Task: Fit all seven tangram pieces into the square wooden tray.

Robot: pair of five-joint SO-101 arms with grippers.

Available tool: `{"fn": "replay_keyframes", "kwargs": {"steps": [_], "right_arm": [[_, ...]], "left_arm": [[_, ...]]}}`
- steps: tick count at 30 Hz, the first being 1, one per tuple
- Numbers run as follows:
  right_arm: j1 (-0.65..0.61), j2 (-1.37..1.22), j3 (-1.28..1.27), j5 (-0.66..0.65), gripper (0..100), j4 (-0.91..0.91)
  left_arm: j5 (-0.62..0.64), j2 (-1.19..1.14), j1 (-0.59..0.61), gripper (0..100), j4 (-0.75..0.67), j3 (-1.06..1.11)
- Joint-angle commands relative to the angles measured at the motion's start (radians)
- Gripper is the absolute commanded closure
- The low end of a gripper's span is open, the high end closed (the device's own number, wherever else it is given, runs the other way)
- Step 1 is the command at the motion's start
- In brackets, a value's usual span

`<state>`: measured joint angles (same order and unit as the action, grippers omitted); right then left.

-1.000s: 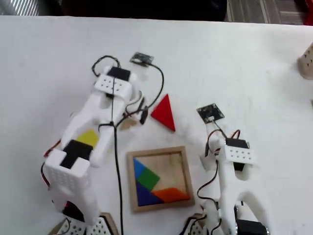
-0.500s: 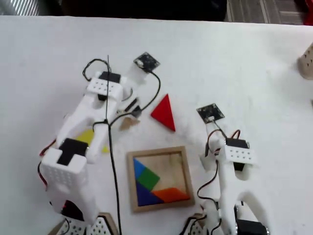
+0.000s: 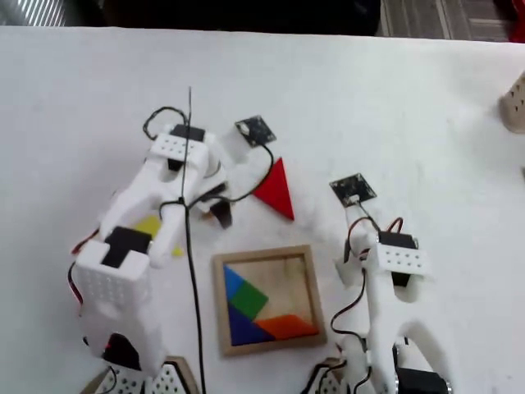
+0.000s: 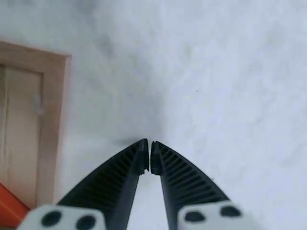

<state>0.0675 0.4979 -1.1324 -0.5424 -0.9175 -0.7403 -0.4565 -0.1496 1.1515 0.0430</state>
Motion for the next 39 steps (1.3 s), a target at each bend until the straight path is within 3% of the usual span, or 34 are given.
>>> {"fn": "replay_keyframes", "kwargs": {"steps": [1, 7, 17, 29, 36, 39], "right_arm": [[-0.012, 0.005, 0.041, -0.011, 98.0, 0.008], [-0.012, 0.005, 0.041, -0.009, 98.0, 0.008], [-0.012, 0.005, 0.041, -0.009, 98.0, 0.008], [-0.012, 0.005, 0.041, -0.008, 98.0, 0.008], [-0.012, 0.005, 0.041, -0.008, 98.0, 0.008], [-0.012, 0.005, 0.041, -0.009, 98.0, 0.008]], "left_arm": [[-0.003, -0.047, 0.004, 68, 0.012, -0.072], [-0.002, -0.217, 0.007, 71, 0.169, -0.330], [-0.012, -0.335, -0.042, 98, 0.281, -0.505], [-0.008, -0.323, -0.047, 98, 0.281, -0.516], [-0.003, -0.185, -0.021, 98, 0.330, -0.526], [-0.005, -0.140, 0.013, 88, 0.385, -0.526]]}}
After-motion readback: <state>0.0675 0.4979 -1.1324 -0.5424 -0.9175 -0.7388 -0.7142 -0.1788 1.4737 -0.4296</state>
